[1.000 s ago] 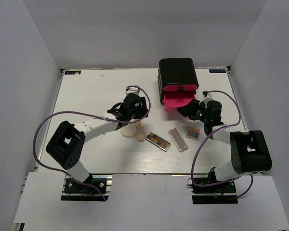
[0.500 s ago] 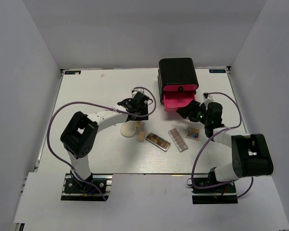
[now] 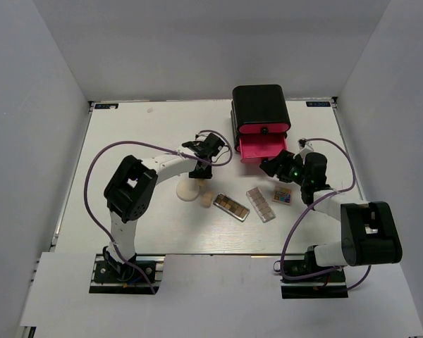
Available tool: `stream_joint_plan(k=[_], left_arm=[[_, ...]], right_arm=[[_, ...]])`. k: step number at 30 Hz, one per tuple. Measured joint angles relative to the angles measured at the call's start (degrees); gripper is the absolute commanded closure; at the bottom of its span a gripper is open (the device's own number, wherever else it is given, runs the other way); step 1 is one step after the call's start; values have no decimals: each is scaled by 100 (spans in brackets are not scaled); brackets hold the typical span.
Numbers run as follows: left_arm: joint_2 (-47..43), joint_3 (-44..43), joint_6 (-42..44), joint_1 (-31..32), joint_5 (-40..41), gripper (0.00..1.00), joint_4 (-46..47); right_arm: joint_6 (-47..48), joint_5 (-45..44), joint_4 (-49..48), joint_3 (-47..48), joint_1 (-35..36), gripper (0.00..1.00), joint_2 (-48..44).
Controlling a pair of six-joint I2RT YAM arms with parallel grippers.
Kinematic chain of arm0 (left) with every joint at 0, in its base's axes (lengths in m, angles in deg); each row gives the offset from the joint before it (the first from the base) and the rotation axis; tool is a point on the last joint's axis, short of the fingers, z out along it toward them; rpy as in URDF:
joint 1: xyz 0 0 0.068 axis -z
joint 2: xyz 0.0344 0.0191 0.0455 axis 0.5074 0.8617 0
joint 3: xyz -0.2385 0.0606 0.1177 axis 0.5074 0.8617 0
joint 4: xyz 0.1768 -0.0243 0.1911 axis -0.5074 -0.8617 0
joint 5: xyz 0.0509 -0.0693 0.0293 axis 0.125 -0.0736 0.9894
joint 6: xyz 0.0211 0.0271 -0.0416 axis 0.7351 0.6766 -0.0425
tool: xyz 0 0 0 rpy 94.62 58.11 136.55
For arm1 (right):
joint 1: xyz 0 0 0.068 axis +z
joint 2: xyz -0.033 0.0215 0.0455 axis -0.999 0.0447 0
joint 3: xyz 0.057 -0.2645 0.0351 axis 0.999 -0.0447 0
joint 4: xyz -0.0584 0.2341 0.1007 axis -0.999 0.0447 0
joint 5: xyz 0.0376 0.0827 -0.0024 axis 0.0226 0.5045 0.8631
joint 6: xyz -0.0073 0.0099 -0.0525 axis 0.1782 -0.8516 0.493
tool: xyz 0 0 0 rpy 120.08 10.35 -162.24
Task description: Organize the makeup
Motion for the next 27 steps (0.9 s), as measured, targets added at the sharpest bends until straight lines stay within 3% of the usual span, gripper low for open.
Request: stream_joint_plan(k=[3, 10, 16, 21, 27], left_arm=[[15, -20, 15, 0, 33, 73, -79], [-20, -144, 72, 2, -24, 82, -136], [-535, -214, 315, 39, -813, 82, 586], [-1071, -210, 621, 50, -1716, 77, 1930], [-997, -262, 1029, 68, -2420, 72, 3283]], right_arm=[[24, 0, 17, -33, -33, 25, -79], [170, 50, 166, -101, -61, 24, -313], [393, 52, 540, -101, -96, 23, -350], [522, 52, 756, -101, -157, 23, -435], [612, 52, 776, -107, -236, 23, -540]])
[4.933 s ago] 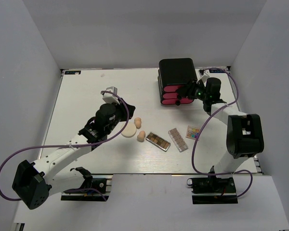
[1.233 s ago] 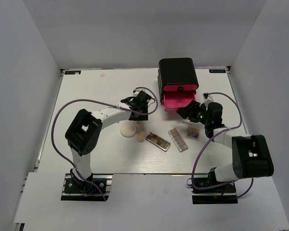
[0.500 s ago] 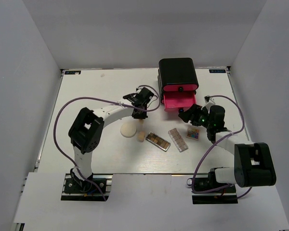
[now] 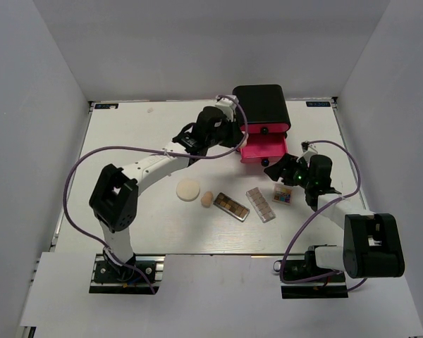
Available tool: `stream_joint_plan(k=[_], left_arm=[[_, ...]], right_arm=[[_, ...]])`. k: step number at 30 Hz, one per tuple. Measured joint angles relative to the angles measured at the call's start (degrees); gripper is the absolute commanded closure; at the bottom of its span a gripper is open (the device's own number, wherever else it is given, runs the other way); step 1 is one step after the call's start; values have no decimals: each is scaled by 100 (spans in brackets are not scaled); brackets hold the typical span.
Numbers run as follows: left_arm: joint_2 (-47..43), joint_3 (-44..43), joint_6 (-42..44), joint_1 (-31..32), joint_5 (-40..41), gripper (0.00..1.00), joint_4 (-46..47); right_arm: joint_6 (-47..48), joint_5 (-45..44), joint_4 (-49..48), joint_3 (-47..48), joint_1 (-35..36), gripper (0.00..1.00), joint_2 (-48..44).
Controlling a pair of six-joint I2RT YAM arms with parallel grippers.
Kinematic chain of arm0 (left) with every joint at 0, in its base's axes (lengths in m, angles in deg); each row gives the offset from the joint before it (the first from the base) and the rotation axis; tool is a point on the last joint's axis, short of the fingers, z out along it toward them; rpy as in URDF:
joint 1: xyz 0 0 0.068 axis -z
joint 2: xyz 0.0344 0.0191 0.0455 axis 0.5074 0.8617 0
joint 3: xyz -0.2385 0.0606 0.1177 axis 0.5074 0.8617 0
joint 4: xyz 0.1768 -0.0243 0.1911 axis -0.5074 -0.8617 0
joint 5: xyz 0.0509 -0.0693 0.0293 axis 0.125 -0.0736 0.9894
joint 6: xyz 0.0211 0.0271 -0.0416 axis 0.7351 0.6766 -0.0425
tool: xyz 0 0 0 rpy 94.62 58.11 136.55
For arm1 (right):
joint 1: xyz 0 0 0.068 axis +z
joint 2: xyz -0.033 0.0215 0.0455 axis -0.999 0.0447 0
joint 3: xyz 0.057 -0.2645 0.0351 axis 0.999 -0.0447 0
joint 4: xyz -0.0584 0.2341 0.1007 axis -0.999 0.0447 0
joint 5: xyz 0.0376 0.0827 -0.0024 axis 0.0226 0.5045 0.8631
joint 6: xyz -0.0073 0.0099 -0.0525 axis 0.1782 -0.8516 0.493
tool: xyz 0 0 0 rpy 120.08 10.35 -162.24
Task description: Organize the makeup
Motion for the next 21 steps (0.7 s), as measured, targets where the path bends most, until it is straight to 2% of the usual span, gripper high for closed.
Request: stream_joint_plan(k=[10, 14, 18, 21], left_arm=[[1115, -798, 140, 85, -339, 66, 785], [1611, -1233, 164, 144, -306, 55, 723], [1749, -1311, 184, 199, -247, 46, 601], [1751, -1318, 179, 227, -190, 43, 544]], right_arm=[[48, 2, -7, -81, -87, 23, -72], [85, 13, -11, -81, -107, 22, -72], [114, 57, -20, -81, -120, 21, -74], [125, 103, -22, -81, -140, 20, -74]])
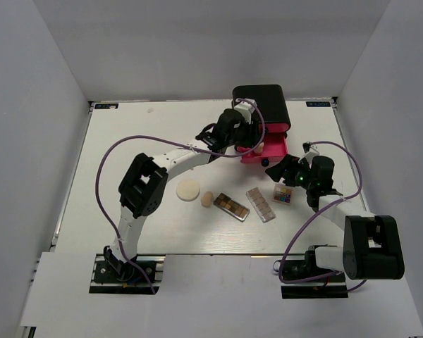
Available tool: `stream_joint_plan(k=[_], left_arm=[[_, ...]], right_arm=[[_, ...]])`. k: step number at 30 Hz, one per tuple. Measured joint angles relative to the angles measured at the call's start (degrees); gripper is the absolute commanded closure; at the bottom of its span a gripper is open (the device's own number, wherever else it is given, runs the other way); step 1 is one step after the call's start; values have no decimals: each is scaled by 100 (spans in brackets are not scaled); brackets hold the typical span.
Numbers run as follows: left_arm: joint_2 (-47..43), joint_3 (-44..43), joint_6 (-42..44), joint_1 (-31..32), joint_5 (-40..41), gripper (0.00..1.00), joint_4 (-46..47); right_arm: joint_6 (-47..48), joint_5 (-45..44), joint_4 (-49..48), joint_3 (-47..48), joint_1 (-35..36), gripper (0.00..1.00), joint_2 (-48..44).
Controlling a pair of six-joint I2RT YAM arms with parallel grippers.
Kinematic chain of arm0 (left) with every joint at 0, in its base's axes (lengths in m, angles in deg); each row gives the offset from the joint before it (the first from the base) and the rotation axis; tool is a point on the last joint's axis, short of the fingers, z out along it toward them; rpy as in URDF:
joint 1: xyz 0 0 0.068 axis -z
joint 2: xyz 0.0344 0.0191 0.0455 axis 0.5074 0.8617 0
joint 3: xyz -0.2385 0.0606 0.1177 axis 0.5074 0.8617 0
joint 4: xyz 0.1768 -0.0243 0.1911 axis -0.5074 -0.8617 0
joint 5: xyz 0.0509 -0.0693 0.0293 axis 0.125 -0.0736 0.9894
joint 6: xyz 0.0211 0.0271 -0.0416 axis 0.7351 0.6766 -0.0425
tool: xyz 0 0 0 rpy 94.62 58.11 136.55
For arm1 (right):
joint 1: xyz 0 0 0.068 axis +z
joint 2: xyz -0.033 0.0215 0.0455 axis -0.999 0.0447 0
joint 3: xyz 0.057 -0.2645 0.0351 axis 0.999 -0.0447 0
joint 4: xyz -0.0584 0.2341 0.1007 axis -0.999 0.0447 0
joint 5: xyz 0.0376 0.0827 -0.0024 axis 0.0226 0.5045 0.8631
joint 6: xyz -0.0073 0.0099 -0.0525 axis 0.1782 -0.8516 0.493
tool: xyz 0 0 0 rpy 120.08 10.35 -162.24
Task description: Organize the makeup
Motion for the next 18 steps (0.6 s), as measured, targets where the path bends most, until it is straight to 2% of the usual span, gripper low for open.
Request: stream_joint_plan(k=[5, 12, 15, 18], left_arm=[[0, -7, -2, 20, 74, 41, -37], [-81, 52, -9, 20, 140, 44, -39], [-481, 444, -13, 20, 269, 45, -92], [-1266, 1139, -48, 4, 483, 47, -160]], right_arm=[[2, 79, -4, 0, 0, 19, 0], [74, 345, -4, 0, 0, 20, 0], [192, 686, -24, 2, 0, 19, 0], [348, 1147, -122, 2, 0, 19, 0]])
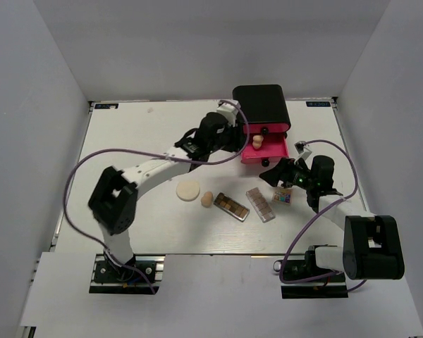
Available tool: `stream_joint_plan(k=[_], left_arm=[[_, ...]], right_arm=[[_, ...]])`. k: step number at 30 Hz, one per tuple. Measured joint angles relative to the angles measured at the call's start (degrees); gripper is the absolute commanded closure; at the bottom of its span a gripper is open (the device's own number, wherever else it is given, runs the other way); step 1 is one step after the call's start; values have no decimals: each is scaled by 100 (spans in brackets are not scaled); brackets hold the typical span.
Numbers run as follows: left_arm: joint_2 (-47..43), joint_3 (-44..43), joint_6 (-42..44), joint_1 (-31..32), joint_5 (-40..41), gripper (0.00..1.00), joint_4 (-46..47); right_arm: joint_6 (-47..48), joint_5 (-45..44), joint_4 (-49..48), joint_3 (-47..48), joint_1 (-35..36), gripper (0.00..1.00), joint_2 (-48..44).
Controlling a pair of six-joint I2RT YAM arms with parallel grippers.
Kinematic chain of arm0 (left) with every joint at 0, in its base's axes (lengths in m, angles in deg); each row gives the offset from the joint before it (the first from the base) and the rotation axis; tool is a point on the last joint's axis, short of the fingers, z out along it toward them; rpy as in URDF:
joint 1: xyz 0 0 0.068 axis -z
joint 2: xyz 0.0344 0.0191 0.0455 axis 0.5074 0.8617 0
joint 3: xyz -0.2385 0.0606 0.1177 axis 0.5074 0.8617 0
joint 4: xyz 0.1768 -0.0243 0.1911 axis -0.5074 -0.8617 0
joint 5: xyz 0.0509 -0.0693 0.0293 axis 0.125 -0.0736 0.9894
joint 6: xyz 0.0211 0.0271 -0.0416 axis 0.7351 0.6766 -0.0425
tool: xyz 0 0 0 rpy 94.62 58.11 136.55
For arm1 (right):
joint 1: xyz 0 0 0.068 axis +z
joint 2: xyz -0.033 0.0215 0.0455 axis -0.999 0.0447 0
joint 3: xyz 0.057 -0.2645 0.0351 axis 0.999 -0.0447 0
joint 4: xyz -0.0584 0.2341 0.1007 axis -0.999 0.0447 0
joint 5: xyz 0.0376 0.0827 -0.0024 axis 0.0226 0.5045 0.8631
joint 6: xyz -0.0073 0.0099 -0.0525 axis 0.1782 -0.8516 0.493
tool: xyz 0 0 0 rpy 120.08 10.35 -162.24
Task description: Organize the makeup
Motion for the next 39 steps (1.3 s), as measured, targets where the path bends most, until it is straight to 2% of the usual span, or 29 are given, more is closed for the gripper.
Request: stream_joint_plan(k=[5, 9, 13, 22, 29, 34, 39], left_arm=[[-1753, 1231, -201, -35, 485, 49, -306], [-3029, 2129, -610, -39, 1014, 38, -763], [-3770, 2782, -1237, -39, 1523, 29, -1528], [-4035, 3353, -2251, -42, 2046, 26, -2874], [-4424, 3724, -2660, -42, 2203, 26, -3126], [-4754, 3906, -2863, -42, 2256, 26, -3213], [-4813, 4011, -2968, -42, 2282, 25, -3228]], right_arm=[[262, 518, -111, 0, 0, 18, 2], [350, 590, -76, 48, 0, 18, 70], [308, 553, -33, 199, 0, 18, 273], [-264, 195, -11, 765, 0, 19, 835], [-796, -122, 42, 1123, 0, 21, 1217], [-850, -249, 177, 1198, 0, 27, 1344], [-824, -262, 275, 1202, 0, 28, 1362]])
